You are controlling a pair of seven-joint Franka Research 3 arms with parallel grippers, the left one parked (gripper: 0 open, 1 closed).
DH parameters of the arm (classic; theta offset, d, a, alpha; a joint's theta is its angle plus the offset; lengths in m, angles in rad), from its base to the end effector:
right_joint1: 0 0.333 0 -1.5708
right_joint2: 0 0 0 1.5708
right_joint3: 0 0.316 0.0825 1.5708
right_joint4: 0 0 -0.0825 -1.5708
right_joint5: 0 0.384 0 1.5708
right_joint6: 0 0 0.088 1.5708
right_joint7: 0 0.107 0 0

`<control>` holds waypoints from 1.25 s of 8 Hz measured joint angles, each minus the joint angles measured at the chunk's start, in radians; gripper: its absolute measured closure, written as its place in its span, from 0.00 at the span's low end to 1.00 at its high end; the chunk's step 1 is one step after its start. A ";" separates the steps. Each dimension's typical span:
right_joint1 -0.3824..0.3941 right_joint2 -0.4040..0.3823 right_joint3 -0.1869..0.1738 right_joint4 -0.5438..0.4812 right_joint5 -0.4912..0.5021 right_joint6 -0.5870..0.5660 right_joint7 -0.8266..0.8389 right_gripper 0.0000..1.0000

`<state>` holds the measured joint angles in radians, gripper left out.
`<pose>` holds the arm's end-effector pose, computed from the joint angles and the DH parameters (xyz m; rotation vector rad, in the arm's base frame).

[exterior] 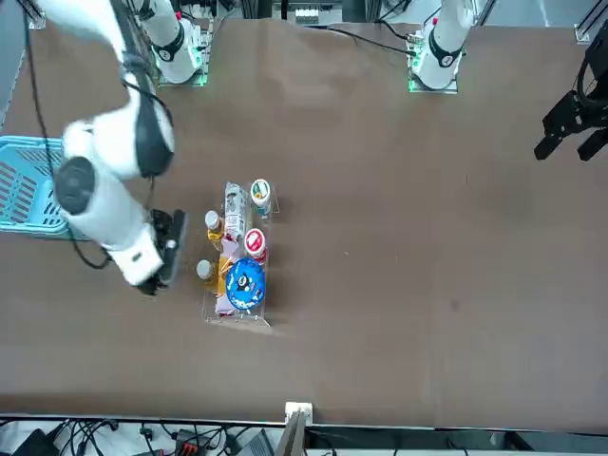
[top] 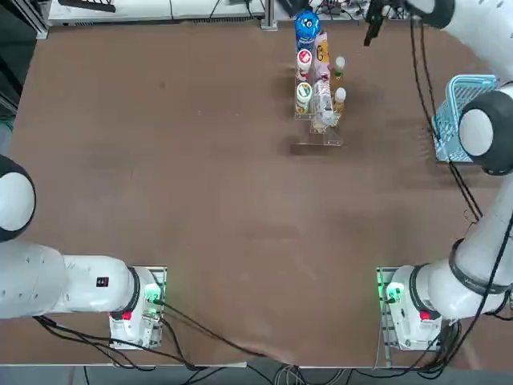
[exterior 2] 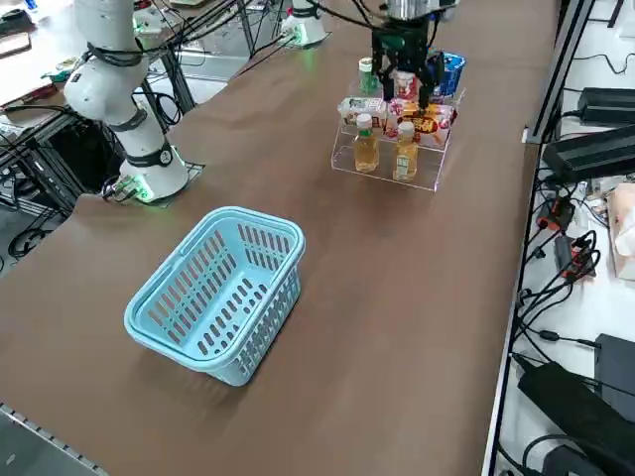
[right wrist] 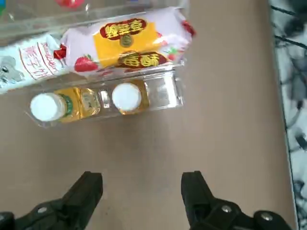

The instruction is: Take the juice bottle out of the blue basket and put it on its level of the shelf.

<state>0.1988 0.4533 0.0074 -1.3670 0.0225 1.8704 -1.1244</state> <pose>0.6833 0.1437 0.4637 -2.4772 -1.9299 -0.0879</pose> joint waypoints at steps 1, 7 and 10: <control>-0.034 -0.025 -0.001 0.010 0.037 -0.015 0.029 0.00; -0.087 -0.186 0.001 0.009 0.057 -0.197 0.740 0.00; -0.091 -0.287 -0.015 -0.098 0.032 -0.214 0.966 0.00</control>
<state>0.1080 0.1661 -0.0079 -1.4649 0.0544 1.6564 -0.1588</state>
